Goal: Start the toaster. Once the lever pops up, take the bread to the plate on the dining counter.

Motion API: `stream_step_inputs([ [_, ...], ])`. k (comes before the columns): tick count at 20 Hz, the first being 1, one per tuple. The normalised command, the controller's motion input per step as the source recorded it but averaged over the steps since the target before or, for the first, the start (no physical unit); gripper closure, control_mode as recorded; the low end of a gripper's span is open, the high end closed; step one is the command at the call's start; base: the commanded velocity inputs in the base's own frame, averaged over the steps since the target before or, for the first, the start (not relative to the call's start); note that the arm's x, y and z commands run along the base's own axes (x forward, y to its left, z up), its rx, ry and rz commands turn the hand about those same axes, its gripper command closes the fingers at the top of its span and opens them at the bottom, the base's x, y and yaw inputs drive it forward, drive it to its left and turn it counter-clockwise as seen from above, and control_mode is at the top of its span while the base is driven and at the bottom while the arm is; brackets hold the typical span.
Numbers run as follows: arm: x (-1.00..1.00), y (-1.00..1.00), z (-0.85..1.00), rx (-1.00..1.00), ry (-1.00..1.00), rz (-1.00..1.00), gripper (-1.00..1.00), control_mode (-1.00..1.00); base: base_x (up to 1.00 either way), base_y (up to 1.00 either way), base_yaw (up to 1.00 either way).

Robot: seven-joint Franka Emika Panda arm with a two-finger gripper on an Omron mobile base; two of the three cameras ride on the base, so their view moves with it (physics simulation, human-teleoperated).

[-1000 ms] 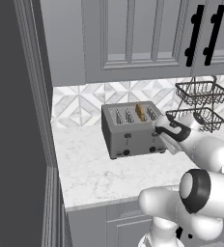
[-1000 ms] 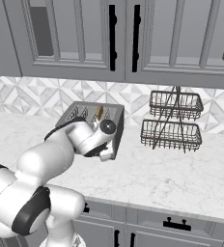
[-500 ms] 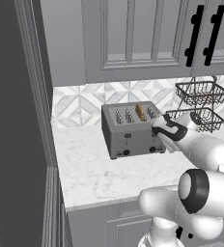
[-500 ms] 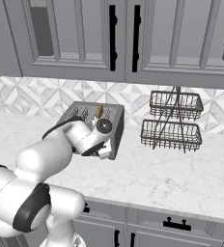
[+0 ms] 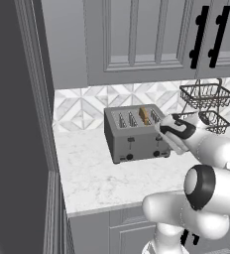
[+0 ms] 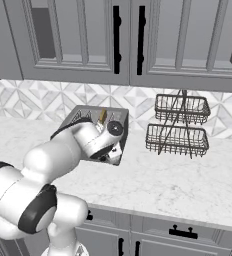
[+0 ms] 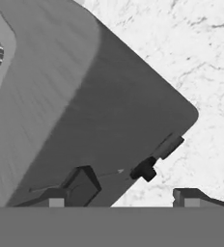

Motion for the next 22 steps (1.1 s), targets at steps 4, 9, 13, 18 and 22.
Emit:
stream_step_inputs([
  [4,-0.09,0.0,-1.0,-0.2,0.02,0.31,-1.0,-1.0,0.0,0.0,0.0],
  [9,-0.09,0.09,-1.0,-0.3,0.01,0.31,-1.0,-1.0,0.0,0.0,0.0],
  [13,-0.26,0.21,-1.0,-0.33,0.0,0.3,-1.0,-1.0,0.0,0.0,0.0],
  [18,-0.68,0.17,-0.48,-0.37,-0.17,0.23,-1.0,-1.0,0.0,0.0,0.0],
  [22,-0.75,-0.01,0.03,-0.09,-0.17,0.17,-1.0,-1.0,0.0,0.0,0.0],
])
